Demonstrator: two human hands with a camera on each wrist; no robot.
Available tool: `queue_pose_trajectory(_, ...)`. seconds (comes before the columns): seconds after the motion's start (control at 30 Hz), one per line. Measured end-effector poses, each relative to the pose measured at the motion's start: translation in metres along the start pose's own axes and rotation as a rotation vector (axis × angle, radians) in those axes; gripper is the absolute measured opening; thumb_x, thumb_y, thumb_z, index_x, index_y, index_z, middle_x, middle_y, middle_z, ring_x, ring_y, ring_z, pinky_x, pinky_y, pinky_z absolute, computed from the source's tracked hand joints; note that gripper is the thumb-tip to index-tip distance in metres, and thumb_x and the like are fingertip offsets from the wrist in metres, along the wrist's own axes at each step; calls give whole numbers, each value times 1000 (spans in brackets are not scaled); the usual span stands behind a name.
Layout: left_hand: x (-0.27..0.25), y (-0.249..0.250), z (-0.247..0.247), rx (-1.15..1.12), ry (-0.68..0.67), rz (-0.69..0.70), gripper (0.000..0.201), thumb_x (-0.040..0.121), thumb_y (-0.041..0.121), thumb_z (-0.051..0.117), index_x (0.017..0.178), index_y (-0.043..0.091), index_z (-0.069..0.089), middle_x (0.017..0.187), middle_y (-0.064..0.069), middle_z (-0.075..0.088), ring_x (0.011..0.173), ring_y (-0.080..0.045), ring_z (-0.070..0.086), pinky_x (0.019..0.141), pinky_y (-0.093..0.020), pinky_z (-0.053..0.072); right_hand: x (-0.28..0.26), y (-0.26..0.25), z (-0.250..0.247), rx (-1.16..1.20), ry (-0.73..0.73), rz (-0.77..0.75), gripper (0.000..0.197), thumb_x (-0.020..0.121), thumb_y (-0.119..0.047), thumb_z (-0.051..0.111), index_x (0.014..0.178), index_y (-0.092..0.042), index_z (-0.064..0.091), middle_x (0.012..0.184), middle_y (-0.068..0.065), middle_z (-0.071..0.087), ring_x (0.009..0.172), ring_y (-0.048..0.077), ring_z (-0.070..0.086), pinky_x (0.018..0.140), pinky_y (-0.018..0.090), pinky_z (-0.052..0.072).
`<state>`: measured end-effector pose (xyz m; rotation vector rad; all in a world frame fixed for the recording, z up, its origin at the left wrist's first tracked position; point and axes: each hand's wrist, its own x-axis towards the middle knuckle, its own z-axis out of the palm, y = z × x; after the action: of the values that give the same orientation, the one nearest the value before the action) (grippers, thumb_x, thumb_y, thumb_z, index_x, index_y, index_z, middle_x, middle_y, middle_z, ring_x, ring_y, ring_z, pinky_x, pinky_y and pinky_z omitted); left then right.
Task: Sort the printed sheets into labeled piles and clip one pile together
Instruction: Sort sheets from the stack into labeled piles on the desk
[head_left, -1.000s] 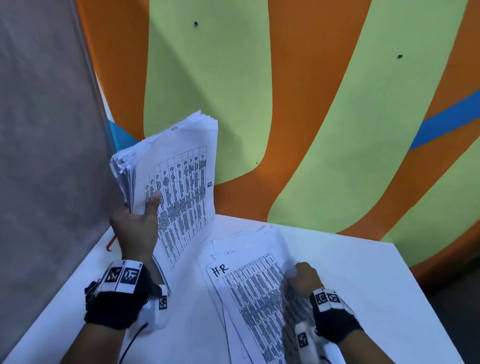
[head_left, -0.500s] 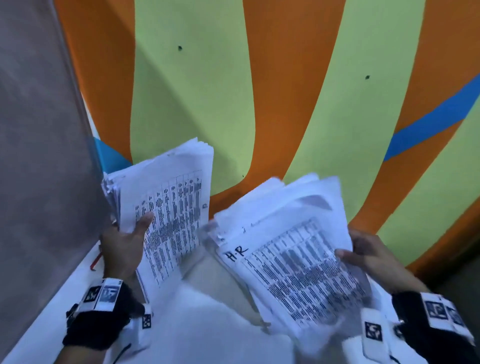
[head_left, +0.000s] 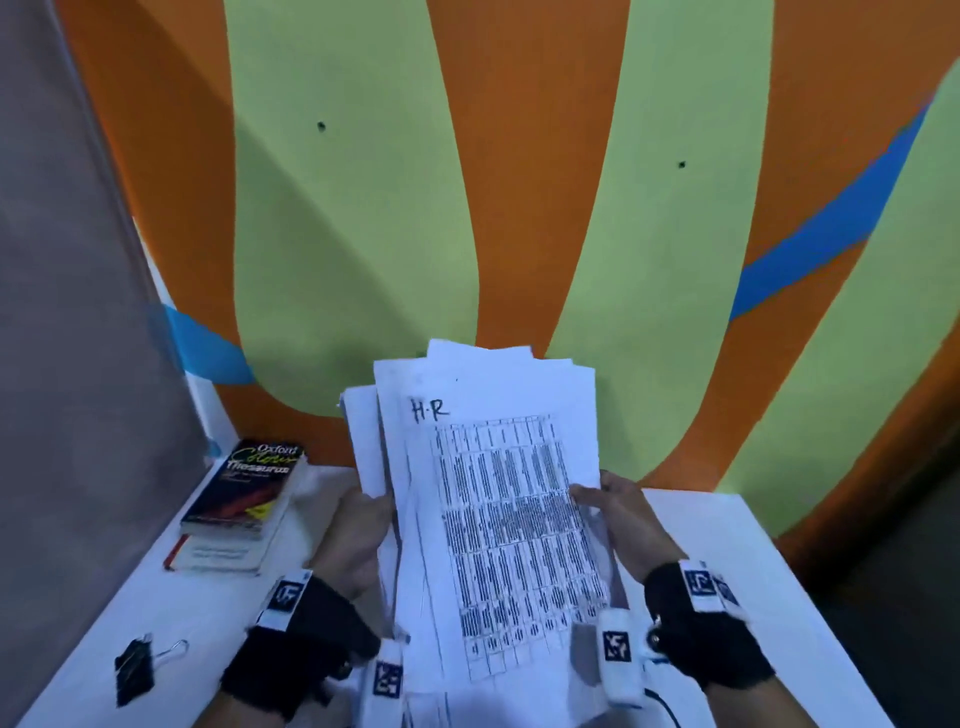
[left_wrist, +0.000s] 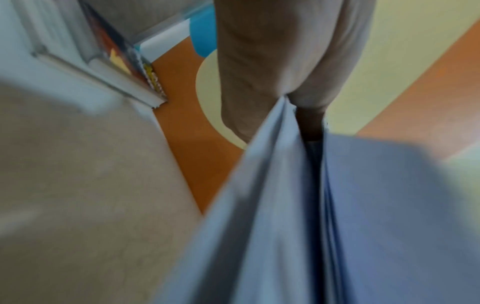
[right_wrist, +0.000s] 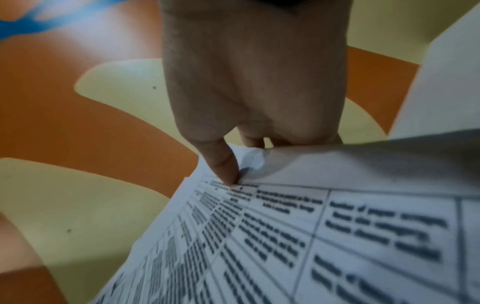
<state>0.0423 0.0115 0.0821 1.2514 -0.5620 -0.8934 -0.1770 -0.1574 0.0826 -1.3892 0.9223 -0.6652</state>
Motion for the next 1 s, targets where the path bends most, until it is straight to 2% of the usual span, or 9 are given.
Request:
queue_pose_trajectory(0.2, -4, -2, 11, 28, -126, -107, 40, 75, 42, 75, 102, 13, 74, 110, -17, 70, 100, -33, 68, 91, -54, 51, -3, 28, 3, 52, 27, 80, 33, 89, -1, 60, 121, -5, 52, 119, 11, 65, 106, 25, 63, 95, 35, 49)
queue_pose_trajectory(0.3, -13, 8, 21, -146, -137, -89, 52, 85, 61, 34, 94, 30, 75, 102, 2, 75, 95, -17, 70, 77, -33, 59, -9, 26, 4, -4, 93, -70, 27, 90, 1, 57, 115, -11, 60, 115, 7, 68, 105, 19, 65, 95, 32, 50)
queue_pose_trajectory(0.4, -12, 6, 27, 91, 5, 197, 31, 81, 49, 53, 104, 31, 65, 97, 19, 73, 101, -7, 66, 83, -23, 54, -14, 13, 5, -158, 219, -295, 25, 88, 1, 60, 106, -17, 61, 105, 0, 70, 100, 18, 65, 82, 16, 49)
queue_pose_trajectory(0.5, -1, 1, 21, 312, 132, 423, 29, 81, 32, 69, 109, 27, 62, 103, 13, 71, 101, -8, 65, 86, -32, 49, -19, -3, 2, -228, 249, -437, 17, 85, -6, 65, 98, -14, 57, 91, 7, 68, 88, 18, 66, 78, 26, 52)
queue_pose_trajectory(0.63, 5, 2, 27, 488, 108, 511, 51, 84, 51, 60, 95, 2, 53, 86, -2, 58, 77, -14, 53, 72, -42, 44, -29, -23, 0, -278, 269, -554, 34, 90, -3, 60, 79, -24, 35, 65, -7, 29, 49, 0, 35, 49, 14, 31)
queue_pose_trajectory(0.7, 3, -4, 33, 503, 128, 528, 67, 81, 60, 54, 93, -5, 49, 83, -6, 51, 75, -14, 46, 69, -38, 44, -30, -22, 4, -323, 324, -590, 32, 93, -5, 55, 79, -20, 30, 66, -5, 23, 51, 2, 30, 52, 19, 28)
queue_pose_trajectory(0.87, 0, -3, 52, 459, 156, 569, 31, 88, 43, 58, 92, 12, 54, 83, 2, 57, 71, -8, 54, 64, -15, 41, -36, -23, 15, -375, 439, -706, 25, 93, -7, 53, 83, -16, 32, 63, -5, 32, 55, 1, 37, 54, 25, 26)
queue_pose_trajectory(0.93, 2, -2, 55, 416, 96, 562, 29, 88, 29, 63, 113, 16, 58, 102, 12, 65, 91, 11, 60, 79, -9, 46, -38, -30, 16, -279, 361, -708, 25, 91, -3, 56, 107, -16, 41, 86, -12, 52, 76, -11, 52, 65, 10, 40)
queue_pose_trajectory(1.0, 3, -2, 57, 379, 88, 538, 45, 85, 27, 68, 126, 19, 52, 117, 12, 64, 110, 4, 58, 93, -21, 48, -36, -36, 14, -209, 352, -692, 64, 88, 0, 59, 140, -15, 26, 128, -24, 41, 114, -24, 39, 92, -1, 33)
